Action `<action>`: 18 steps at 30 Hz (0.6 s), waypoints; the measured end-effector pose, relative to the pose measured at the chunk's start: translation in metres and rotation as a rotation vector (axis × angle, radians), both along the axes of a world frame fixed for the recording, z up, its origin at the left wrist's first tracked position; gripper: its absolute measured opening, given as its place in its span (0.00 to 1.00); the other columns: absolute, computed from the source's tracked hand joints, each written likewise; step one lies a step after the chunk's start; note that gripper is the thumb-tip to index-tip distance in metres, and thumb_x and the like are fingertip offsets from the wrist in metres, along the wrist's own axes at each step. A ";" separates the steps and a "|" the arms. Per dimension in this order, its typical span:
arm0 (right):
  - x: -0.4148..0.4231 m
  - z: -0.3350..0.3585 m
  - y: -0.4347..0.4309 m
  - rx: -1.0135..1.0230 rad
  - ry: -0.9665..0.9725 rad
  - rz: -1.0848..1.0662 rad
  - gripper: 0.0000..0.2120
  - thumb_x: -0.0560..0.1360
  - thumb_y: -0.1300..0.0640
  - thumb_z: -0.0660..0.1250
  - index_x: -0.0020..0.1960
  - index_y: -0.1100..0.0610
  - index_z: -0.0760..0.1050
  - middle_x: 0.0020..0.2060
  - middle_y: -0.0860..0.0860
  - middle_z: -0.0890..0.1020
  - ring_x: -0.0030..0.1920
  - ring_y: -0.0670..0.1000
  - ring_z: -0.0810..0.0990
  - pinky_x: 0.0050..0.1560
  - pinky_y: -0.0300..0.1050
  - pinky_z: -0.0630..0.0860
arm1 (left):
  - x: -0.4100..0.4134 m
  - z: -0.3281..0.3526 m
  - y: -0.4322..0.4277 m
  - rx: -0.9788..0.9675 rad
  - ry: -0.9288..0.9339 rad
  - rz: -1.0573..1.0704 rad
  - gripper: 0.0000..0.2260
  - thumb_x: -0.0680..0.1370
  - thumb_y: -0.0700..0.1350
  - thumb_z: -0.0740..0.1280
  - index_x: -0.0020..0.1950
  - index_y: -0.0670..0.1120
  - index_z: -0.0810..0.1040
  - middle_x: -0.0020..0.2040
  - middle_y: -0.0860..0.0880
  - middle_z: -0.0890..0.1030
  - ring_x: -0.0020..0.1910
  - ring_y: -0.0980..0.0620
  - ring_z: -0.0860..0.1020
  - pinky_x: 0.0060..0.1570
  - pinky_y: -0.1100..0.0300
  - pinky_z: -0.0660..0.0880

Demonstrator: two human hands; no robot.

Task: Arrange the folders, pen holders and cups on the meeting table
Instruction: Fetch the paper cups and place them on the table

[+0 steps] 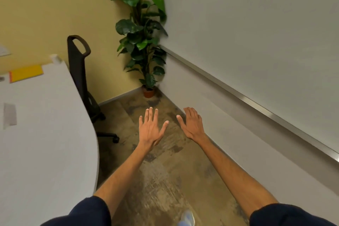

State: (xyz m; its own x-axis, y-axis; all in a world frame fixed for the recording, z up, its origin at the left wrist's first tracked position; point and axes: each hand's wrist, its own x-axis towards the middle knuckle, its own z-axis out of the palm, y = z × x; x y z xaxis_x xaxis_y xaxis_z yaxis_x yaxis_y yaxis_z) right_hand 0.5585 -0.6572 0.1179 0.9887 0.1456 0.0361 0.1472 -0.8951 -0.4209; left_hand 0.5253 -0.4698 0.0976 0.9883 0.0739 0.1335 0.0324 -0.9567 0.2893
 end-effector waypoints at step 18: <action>0.376 0.001 0.112 -0.029 0.021 0.315 0.31 0.82 0.39 0.50 0.79 0.54 0.57 0.79 0.52 0.58 0.79 0.53 0.54 0.79 0.57 0.53 | 0.311 0.002 0.100 -0.069 0.064 0.316 0.39 0.77 0.70 0.43 0.80 0.47 0.51 0.81 0.46 0.51 0.80 0.48 0.46 0.78 0.44 0.51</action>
